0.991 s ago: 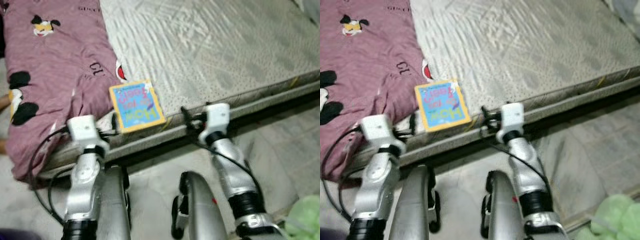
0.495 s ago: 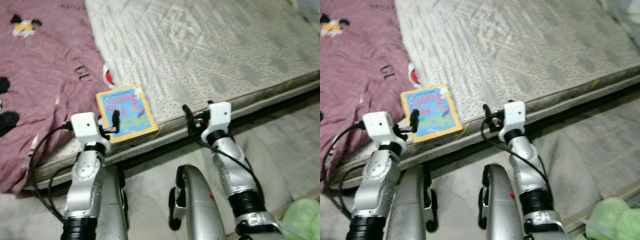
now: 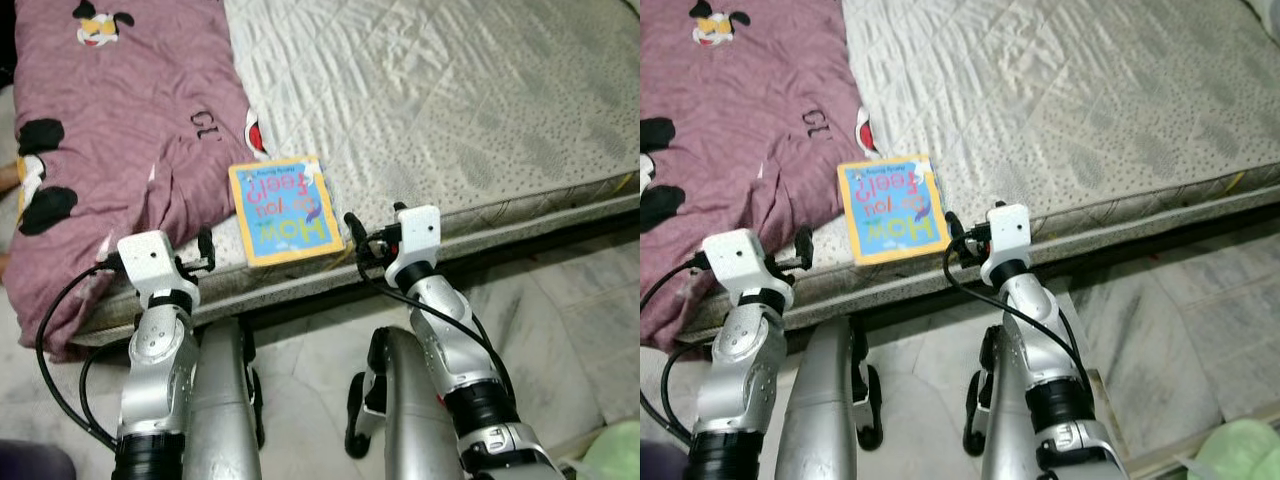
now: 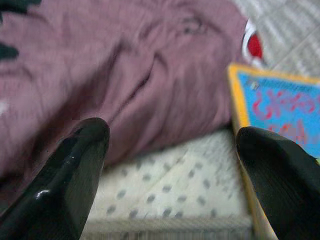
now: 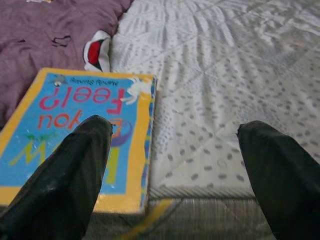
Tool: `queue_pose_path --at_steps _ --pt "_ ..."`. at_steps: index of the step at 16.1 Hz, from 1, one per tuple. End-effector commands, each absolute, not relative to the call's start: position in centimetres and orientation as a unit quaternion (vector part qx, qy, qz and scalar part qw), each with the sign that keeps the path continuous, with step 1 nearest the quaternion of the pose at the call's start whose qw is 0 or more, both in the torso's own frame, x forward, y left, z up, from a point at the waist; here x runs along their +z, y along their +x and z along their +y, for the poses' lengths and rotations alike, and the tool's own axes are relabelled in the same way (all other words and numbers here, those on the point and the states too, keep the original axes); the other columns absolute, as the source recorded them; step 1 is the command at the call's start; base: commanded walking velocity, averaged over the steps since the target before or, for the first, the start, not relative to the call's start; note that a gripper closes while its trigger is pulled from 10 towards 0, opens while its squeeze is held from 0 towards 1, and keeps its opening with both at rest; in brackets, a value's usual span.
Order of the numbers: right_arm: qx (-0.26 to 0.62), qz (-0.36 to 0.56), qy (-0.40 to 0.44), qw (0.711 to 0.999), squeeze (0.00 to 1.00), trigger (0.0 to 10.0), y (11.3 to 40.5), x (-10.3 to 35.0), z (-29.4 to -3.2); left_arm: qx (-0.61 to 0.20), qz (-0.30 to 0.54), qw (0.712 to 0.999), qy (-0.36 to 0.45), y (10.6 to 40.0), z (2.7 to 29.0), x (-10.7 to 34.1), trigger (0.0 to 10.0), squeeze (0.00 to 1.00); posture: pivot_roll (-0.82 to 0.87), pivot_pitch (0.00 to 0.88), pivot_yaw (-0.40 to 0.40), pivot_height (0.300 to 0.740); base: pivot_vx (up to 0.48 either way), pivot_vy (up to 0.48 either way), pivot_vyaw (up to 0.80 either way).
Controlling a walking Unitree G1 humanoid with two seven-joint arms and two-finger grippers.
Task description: Clean up the room
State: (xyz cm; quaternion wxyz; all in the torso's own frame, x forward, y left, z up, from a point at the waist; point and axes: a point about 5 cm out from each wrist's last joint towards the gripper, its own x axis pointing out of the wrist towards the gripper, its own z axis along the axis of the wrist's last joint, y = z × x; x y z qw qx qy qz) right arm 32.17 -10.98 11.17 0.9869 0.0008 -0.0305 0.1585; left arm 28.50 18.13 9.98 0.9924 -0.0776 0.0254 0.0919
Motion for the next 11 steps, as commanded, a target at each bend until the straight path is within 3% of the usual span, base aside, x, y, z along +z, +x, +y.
queue_pose_path --at_steps 1,11 --pt "0.155 -0.014 0.002 0.988 0.00 10.0 31.8 10.3 -11.4 0.101 0.050 0.989 -0.091 28.3 18.3 8.9 10.0 0.00 0.06 0.292 -0.030 0.557 0.000 0.000 0.00" --pt "0.103 -0.011 -0.029 0.994 0.00 10.0 28.2 10.7 -15.5 0.062 0.086 0.987 -0.124 31.7 17.5 7.6 10.0 0.00 -0.07 0.372 -0.027 0.557 0.000 0.000 0.00"
